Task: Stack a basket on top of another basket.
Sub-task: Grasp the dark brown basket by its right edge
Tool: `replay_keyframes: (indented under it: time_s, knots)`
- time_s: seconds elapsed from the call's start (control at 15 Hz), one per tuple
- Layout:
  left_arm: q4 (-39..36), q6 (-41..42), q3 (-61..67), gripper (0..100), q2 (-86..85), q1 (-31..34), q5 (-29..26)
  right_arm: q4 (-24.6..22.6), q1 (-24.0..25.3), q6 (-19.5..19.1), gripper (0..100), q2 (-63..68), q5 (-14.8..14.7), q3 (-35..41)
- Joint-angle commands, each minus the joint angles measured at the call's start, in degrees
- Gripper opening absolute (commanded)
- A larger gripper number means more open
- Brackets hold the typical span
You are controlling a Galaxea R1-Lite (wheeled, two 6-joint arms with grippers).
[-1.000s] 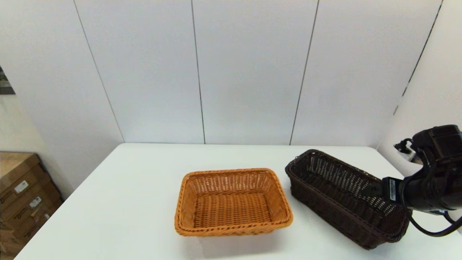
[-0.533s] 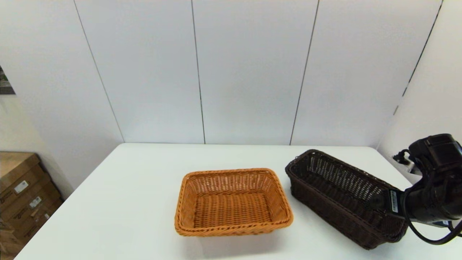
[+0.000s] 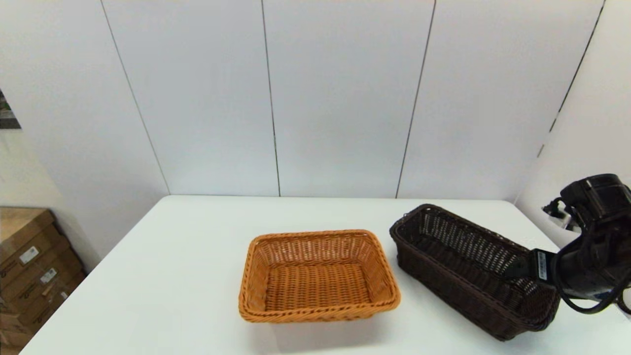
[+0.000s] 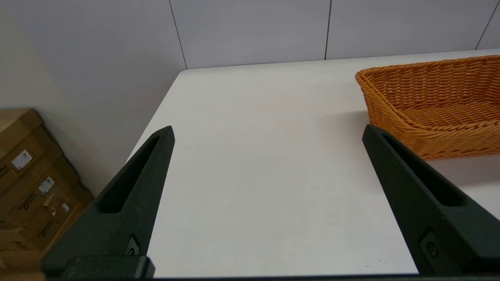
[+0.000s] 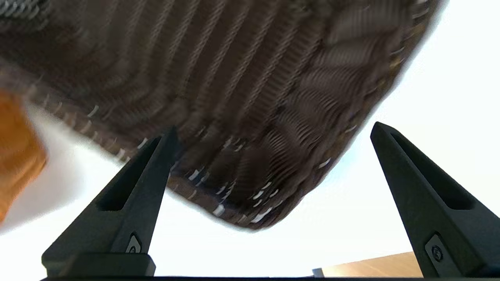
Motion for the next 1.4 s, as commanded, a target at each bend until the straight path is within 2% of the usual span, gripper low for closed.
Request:
replay_keyframes:
  time_s: [0.07, 0.2, 0.33, 0.47, 1.27, 1.33, 1.4]
  knots:
    - [-0.01, 0.01, 0.00, 100, -0.02, -0.04, 0.01, 0.12, -1.36, 0.06, 100, 2.04, -0.58, -1.02]
    - [-0.01, 0.01, 0.00, 100, -0.02, 0.05, 0.01, 0.12, -1.45, 0.24, 100, 2.65, -0.58, -0.85]
    - [-0.01, 0.01, 0.00, 100, -0.02, -0.04, 0.01, 0.47, -1.54, 0.41, 100, 3.79, -1.90, -0.76]
    - [-0.01, 0.01, 0.00, 100, -0.02, 0.05, 0.01, 0.38, -1.54, 3.14, 100, 6.17, -3.13, -1.02]
    - [-0.01, 0.01, 0.00, 100, -0.02, -0.04, 0.01, -0.32, -2.94, 5.60, 100, 16.98, -3.13, -1.11]
    - [-0.01, 0.01, 0.00, 100, -0.02, -0.04, 0.01, -0.32, -2.94, 5.60, 0, 16.89, -3.13, -1.11]
    - [-0.01, 0.01, 0.00, 100, -0.02, 0.05, 0.01, -0.32, -3.03, 5.60, 0, 16.71, -3.13, -1.11]
